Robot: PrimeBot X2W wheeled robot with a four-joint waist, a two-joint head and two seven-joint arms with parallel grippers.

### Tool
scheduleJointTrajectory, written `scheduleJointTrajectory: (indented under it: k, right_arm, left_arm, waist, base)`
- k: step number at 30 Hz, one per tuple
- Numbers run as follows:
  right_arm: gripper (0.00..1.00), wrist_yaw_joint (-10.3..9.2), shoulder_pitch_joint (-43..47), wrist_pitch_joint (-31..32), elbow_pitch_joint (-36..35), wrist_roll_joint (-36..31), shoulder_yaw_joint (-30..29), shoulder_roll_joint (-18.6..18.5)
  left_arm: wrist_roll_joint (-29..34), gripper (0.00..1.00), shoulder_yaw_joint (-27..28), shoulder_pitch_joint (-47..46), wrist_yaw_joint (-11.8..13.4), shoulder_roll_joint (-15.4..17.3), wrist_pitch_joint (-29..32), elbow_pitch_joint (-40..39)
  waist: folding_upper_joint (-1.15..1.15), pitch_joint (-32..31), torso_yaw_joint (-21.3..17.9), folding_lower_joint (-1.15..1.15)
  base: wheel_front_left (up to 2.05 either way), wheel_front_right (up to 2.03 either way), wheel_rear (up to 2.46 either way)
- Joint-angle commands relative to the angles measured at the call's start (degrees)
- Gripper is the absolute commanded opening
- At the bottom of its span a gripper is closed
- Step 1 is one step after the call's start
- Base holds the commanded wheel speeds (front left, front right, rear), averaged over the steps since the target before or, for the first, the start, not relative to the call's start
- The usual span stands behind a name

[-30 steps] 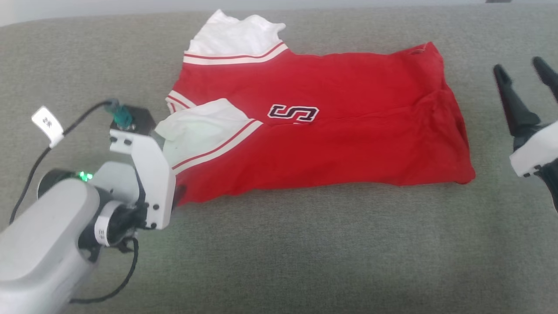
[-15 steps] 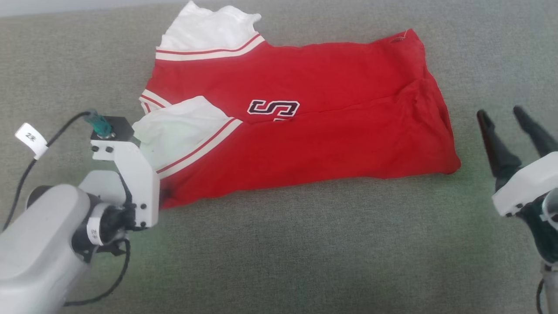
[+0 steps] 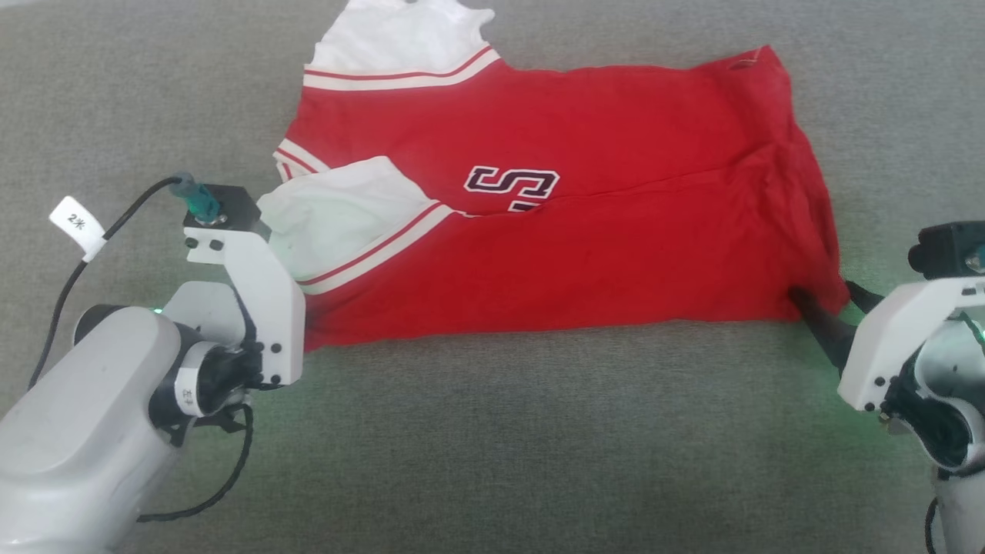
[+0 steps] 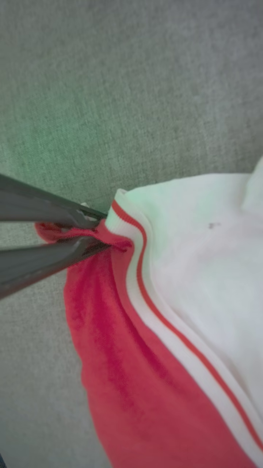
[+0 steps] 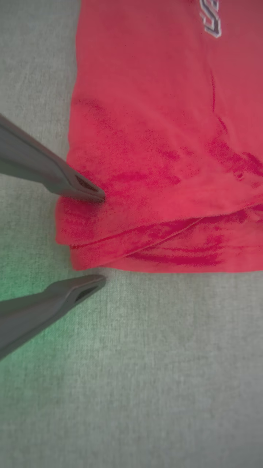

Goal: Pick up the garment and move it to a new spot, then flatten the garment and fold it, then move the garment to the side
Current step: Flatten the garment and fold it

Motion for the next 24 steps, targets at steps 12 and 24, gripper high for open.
scheduleJointTrajectory:
  k: [12, 24]
  right_arm:
    - [0.00, -0.08, -3.6, 15.5, 6.5, -2.5, 1.4, 0.3]
    - [0.00, -0.08, -2.6, 23.7, -3.9, 0.9, -1.2, -4.6]
  left_arm:
    - [-0.3, 0.00, -1.7, 0.5, -1.0, -2.6, -0.7, 1.1]
    - [-0.6, 0.00, -0.6, 1.8, 1.4, 1.2, 1.7, -4.6]
  waist:
    - [-0.01, 0.7, 2.7, 0.00]
    - [-0.01, -1.8, 4.2, 0.00]
  base:
    - [0.00, 0.00, 0.00]
    - [0.00, 0.00, 0.00]
